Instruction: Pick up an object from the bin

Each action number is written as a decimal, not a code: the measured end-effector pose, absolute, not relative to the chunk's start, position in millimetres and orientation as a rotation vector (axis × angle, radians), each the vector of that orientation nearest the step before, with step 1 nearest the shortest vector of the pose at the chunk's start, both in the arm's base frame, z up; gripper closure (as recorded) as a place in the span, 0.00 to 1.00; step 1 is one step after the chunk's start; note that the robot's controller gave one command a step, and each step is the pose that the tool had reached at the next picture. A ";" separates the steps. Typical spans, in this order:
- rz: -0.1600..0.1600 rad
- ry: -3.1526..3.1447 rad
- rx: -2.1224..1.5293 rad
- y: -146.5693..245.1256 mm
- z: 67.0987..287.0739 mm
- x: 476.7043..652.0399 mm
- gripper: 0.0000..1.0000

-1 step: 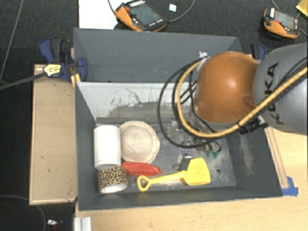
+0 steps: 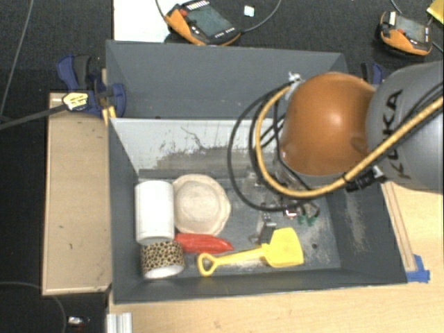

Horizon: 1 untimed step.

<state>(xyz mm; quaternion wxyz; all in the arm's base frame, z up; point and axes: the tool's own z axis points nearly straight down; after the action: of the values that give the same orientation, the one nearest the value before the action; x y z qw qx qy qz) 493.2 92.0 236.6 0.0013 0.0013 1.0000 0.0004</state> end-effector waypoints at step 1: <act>0.001 3.128 -0.221 -10.6 70.6 514.2 0.00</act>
Offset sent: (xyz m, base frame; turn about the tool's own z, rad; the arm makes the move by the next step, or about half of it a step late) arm -0.0089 -0.0879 -0.0791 -0.2541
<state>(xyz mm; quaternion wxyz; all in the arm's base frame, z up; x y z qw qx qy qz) 514.2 -10.6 70.6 0.0029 -0.0704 0.9975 0.0002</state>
